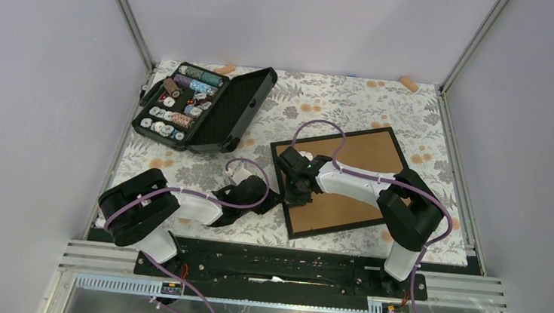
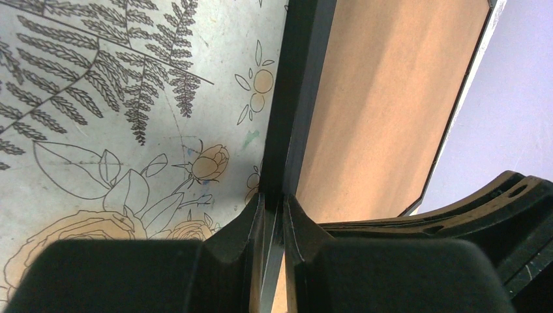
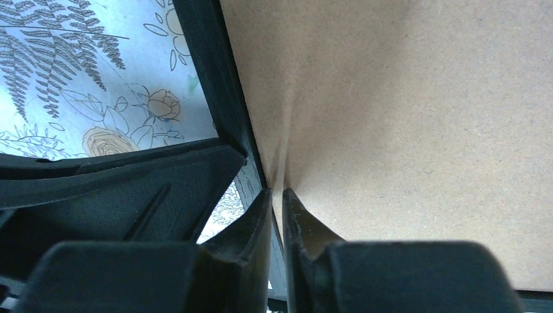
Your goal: Put the photo into the frame
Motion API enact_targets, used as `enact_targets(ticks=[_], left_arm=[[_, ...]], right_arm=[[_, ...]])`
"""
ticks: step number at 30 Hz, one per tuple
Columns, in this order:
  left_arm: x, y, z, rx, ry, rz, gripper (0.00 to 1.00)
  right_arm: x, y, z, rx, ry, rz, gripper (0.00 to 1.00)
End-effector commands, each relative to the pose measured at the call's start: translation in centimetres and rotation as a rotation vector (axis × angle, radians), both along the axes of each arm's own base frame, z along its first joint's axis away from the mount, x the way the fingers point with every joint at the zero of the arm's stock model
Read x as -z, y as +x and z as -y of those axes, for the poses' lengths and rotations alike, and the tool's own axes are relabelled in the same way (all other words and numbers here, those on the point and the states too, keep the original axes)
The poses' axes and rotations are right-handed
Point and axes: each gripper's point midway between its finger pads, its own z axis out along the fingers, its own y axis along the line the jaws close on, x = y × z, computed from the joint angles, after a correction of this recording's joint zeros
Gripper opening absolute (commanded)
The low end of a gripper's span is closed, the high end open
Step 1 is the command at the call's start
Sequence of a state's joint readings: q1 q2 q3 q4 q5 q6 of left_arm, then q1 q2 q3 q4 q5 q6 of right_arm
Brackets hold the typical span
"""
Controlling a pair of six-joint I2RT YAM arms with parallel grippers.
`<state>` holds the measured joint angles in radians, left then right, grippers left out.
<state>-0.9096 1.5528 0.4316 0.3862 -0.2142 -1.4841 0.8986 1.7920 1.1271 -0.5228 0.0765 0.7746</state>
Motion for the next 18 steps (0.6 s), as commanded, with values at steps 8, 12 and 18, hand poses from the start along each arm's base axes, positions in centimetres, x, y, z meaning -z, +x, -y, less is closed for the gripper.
enact_targets(ticks=[8, 12, 18], left_arm=[[10.1, -6.5, -13.4, -0.046, 0.596, -0.280, 0.07], [10.1, -6.5, -13.5, -0.049, 0.604, -0.281, 0.06], [10.1, -6.5, -13.6, -0.051, 0.606, -0.284, 0.06]], right_arm=[[3.0, -2.6, 8.2, 0.004, -0.328, -0.107, 0.13], [2.6, -2.7, 8.6, 0.005, -0.332, -0.099, 0.16], [2.5, -2.6, 8.4, 0.011, -0.285, -0.095, 0.18]])
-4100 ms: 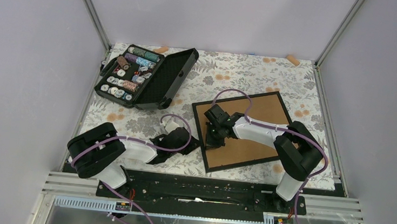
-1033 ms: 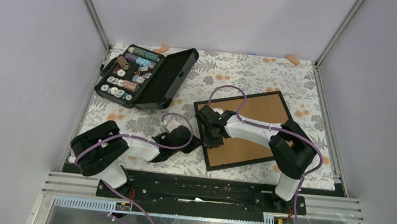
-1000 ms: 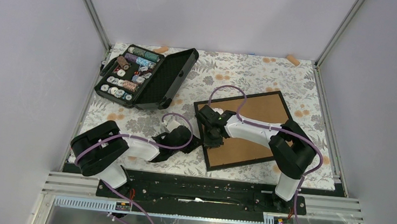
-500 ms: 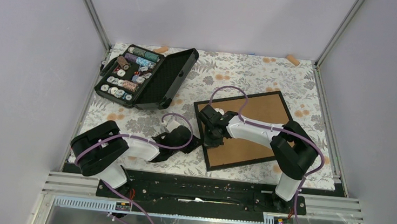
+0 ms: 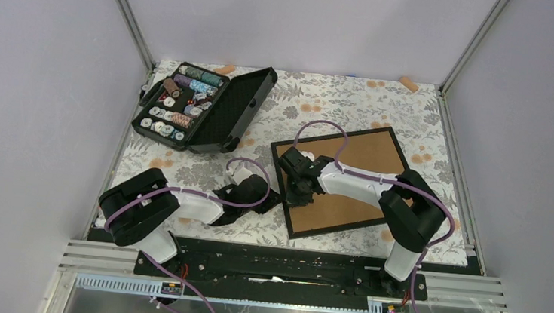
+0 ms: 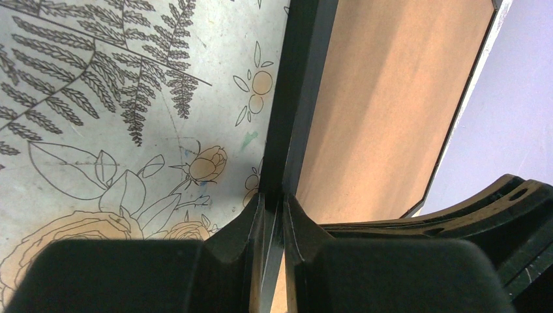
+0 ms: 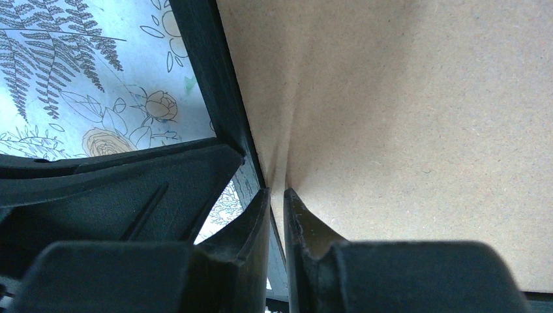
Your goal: Put the photo into the frame
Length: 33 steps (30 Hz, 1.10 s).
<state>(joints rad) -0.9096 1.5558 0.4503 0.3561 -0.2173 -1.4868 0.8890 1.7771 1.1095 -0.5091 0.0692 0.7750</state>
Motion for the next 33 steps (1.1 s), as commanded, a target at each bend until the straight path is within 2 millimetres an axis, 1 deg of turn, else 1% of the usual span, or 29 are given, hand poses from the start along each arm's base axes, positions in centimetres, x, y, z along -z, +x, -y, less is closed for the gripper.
enact_targets(ticks=[1, 3, 4, 9, 12, 16, 20, 24, 30, 31, 33], left_arm=[[10.1, -6.7, -13.7, -0.047, 0.597, -0.277, 0.06], [10.1, -6.6, -13.7, -0.047, 0.600, -0.278, 0.06], [10.1, -6.7, -13.7, -0.045, 0.601, -0.279, 0.05], [10.2, -6.7, -13.7, -0.046, 0.602, -0.279, 0.05], [10.1, -6.6, -13.7, -0.047, 0.603, -0.278, 0.05], [10.2, -6.7, -13.8, -0.046, 0.607, -0.282, 0.05], [10.2, -6.7, -13.8, -0.047, 0.610, -0.284, 0.05], [10.2, -6.7, -13.9, -0.049, 0.620, -0.289, 0.04], [10.2, -6.7, -14.0, -0.050, 0.631, -0.293, 0.04], [10.2, -6.7, -14.0, -0.050, 0.633, -0.293, 0.04], [10.2, -6.6, -14.0, -0.052, 0.633, -0.293, 0.04]], right_arm=[[2.7, -2.7, 7.9, 0.001, -0.272, -0.105, 0.18], [3.2, -2.9, 7.1, 0.001, -0.196, -0.132, 0.17], [3.4, -3.0, 7.2, 0.010, -0.189, -0.137, 0.17], [3.9, -3.0, 7.5, 0.012, -0.191, -0.143, 0.13], [3.8, -2.8, 7.8, 0.020, -0.197, -0.134, 0.10], [4.0, -2.9, 7.7, 0.015, -0.197, -0.145, 0.09], [4.2, -3.1, 8.0, 0.018, -0.214, -0.161, 0.03], [3.8, -3.3, 9.9, 0.034, -0.323, -0.169, 0.02], [2.9, -2.7, 11.5, 0.032, -0.472, -0.121, 0.01], [2.8, -2.6, 11.7, 0.028, -0.493, -0.117, 0.02], [2.8, -2.5, 11.3, 0.017, -0.496, -0.111, 0.02]])
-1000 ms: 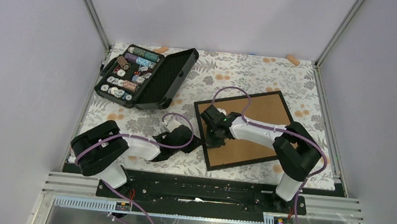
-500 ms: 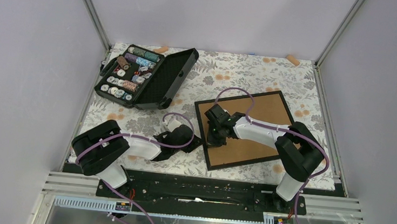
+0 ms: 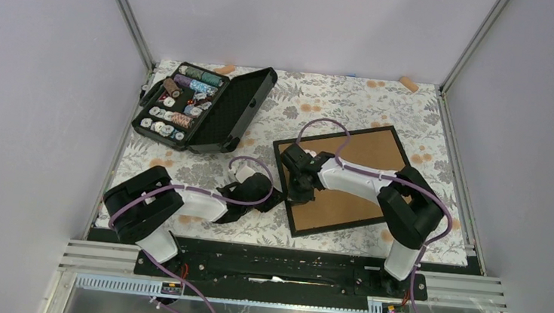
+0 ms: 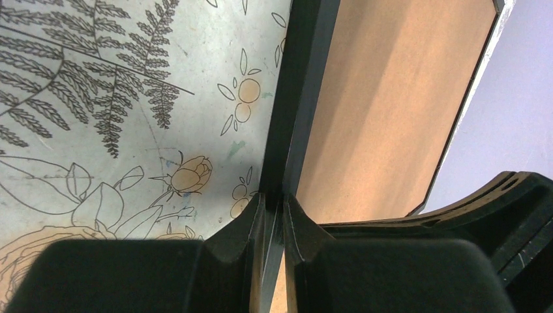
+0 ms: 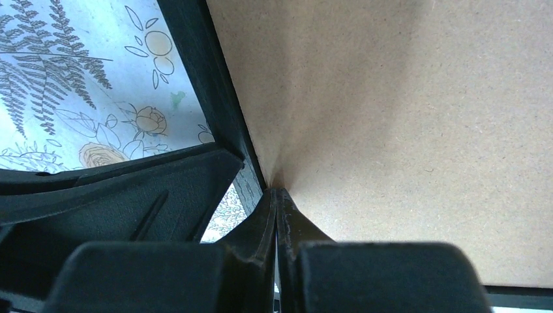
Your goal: Put the photo into the frame
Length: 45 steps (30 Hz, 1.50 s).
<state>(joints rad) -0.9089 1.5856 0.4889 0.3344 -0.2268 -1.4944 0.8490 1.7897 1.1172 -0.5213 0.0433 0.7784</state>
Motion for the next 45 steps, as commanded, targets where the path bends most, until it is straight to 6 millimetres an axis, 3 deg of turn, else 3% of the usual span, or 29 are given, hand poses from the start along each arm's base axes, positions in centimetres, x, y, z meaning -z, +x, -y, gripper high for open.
enact_targets(ticks=[1, 7, 16, 19, 22, 24, 29, 36, 38, 42, 45], left_arm=[[10.1, -7.3, -14.5, -0.038, 0.623, -0.291, 0.04], [10.1, -7.2, -14.6, -0.041, 0.633, -0.291, 0.04], [10.0, -7.1, -14.8, -0.044, 0.638, -0.293, 0.03], [10.0, -7.0, -14.8, -0.047, 0.642, -0.294, 0.03], [9.9, -6.9, -14.7, -0.040, 0.641, -0.287, 0.04], [9.6, -6.5, -14.1, -0.011, 0.632, -0.263, 0.05], [8.0, -5.6, -11.8, 0.100, 0.547, -0.168, 0.12], [3.9, -4.8, -9.0, 0.232, 0.400, 0.003, 0.25], [2.6, -4.7, -7.5, 0.294, 0.338, 0.073, 0.37], [0.2, -4.7, -6.0, 0.354, 0.244, 0.167, 0.71], [0.3, -4.5, -5.0, 0.395, 0.247, 0.158, 0.80]], right_arm=[[2.6, -3.1, 10.3, -0.036, -0.500, -0.086, 0.02], [2.7, -2.9, 9.5, -0.084, -0.618, -0.060, 0.04], [4.3, -5.0, 12.9, -0.136, -0.837, -0.108, 0.04], [5.2, -5.6, 11.9, -0.139, -0.739, -0.118, 0.04], [5.2, -5.2, 7.9, -0.124, -0.433, -0.105, 0.07], [3.6, -3.8, 5.5, -0.106, -0.258, -0.061, 0.12], [-0.9, -1.0, 4.3, -0.104, -0.130, 0.072, 0.51], [-1.3, -1.3, 2.9, -0.150, -0.052, 0.038, 0.58], [-1.5, -1.1, 2.6, -0.138, -0.045, 0.040, 0.59], [-1.8, -0.5, 2.0, -0.122, -0.033, 0.048, 0.59], [-2.4, 0.2, 1.6, -0.107, -0.019, 0.065, 0.59]])
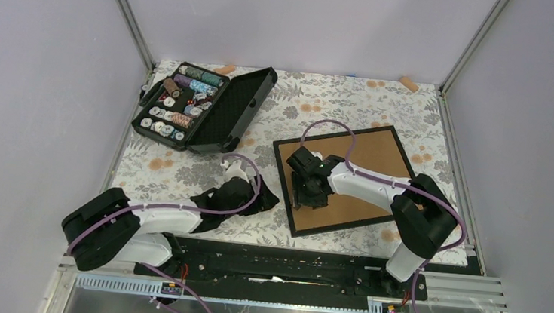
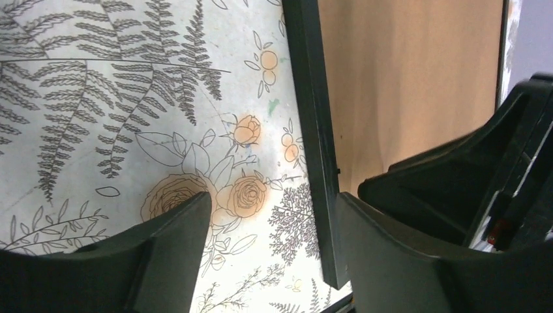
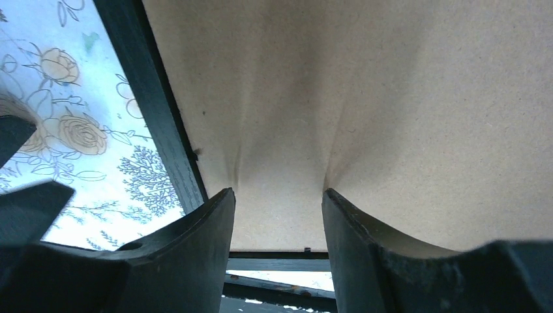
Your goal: Put the photo into the frame
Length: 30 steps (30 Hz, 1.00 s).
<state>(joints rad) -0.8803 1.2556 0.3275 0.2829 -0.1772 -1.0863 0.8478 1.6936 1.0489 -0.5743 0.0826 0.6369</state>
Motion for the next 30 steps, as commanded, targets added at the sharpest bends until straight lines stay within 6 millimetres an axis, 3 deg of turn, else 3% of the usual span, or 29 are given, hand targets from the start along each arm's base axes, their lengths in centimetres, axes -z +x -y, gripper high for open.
enact_targets(ticks=[1, 6, 11, 16, 19, 30], left_arm=[[3.4, -2.0, -0.5, 0.125, 0.127, -0.085, 0.80], [6.3, -2.7, 0.6, 0.133, 0.119, -0.190, 0.73], [8.2, -2.9, -0.1, 0.102, 0.164, -0.242, 0.66], [8.7, -3.8, -2.2, 0.049, 0.192, -0.257, 0.53], [7.9, -3.8, -3.0, 0.026, 0.178, -0.222, 0.44], [8.5, -2.9, -1.2, 0.062, 0.188, -0.230, 0.53]], right_arm=[[-1.8, 1.6, -1.8, 0.020, 0.063, 0.038, 0.59], [-1.4, 1.9, -2.1, 0.011, 0.052, 0.021, 0.57], [-0.9, 1.5, -2.2, 0.002, 0.046, 0.001, 0.51], [-0.2, 1.1, -1.9, 0.001, 0.037, -0.015, 0.48], [-0.4, 1.1, -2.2, 0.001, 0.061, -0.011, 0.48], [0.0, 1.0, -2.6, -0.005, 0.057, -0.021, 0.48]])
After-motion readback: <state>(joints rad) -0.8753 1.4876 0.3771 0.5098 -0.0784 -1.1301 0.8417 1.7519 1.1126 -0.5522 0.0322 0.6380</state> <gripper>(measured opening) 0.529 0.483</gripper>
